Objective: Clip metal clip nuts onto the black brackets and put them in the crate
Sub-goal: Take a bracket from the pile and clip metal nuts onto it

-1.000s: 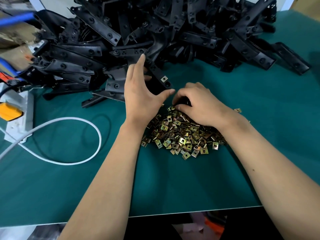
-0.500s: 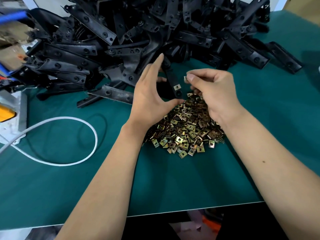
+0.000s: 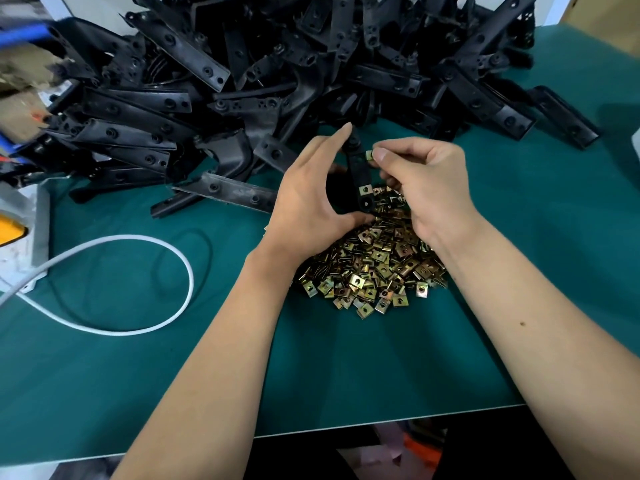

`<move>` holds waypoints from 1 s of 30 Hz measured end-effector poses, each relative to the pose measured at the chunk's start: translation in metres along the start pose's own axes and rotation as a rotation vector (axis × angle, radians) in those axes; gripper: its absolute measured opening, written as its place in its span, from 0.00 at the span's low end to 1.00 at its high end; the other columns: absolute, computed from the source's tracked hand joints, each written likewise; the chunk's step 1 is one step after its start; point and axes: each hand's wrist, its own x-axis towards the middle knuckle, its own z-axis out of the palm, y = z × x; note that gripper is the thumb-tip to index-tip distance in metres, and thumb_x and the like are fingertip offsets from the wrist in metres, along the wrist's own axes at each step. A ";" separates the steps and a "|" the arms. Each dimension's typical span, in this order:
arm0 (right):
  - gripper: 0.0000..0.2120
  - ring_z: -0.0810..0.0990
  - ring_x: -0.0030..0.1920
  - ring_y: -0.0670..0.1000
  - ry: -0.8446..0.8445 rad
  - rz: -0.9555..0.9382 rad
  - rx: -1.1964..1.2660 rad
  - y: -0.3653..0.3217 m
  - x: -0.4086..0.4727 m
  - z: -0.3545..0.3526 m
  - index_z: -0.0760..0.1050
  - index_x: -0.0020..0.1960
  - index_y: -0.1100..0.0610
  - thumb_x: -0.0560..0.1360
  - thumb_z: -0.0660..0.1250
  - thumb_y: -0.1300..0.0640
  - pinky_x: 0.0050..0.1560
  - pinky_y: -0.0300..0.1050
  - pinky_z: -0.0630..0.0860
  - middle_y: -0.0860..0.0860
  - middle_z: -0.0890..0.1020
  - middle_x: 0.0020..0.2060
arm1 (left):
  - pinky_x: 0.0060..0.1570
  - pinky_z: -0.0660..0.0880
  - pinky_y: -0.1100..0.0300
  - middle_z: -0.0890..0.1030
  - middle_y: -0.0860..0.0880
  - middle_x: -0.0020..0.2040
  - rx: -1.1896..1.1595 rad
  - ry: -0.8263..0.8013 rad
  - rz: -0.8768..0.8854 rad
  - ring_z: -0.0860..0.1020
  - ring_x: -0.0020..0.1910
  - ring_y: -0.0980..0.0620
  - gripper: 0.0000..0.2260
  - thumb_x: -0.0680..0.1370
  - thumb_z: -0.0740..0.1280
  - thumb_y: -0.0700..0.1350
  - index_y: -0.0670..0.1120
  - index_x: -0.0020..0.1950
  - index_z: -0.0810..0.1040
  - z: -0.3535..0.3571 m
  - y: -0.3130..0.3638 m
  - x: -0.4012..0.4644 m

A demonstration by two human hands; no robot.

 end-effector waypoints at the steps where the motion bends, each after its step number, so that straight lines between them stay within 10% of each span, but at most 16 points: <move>1: 0.04 0.82 0.37 0.44 -0.004 0.005 -0.003 0.000 0.000 0.000 0.87 0.48 0.57 0.74 0.77 0.62 0.41 0.35 0.77 0.52 0.88 0.39 | 0.63 0.75 0.62 0.73 0.56 0.67 0.000 0.002 0.002 0.76 0.57 0.60 0.51 0.62 0.85 0.52 0.47 0.81 0.65 0.000 0.000 0.000; 30: 0.10 0.86 0.46 0.54 -0.061 0.057 -0.059 -0.007 -0.009 0.002 0.82 0.55 0.57 0.74 0.77 0.63 0.62 0.61 0.81 0.52 0.86 0.39 | 0.63 0.77 0.53 0.75 0.52 0.67 0.056 -0.027 -0.001 0.76 0.62 0.53 0.51 0.62 0.86 0.51 0.44 0.80 0.66 -0.001 0.018 0.000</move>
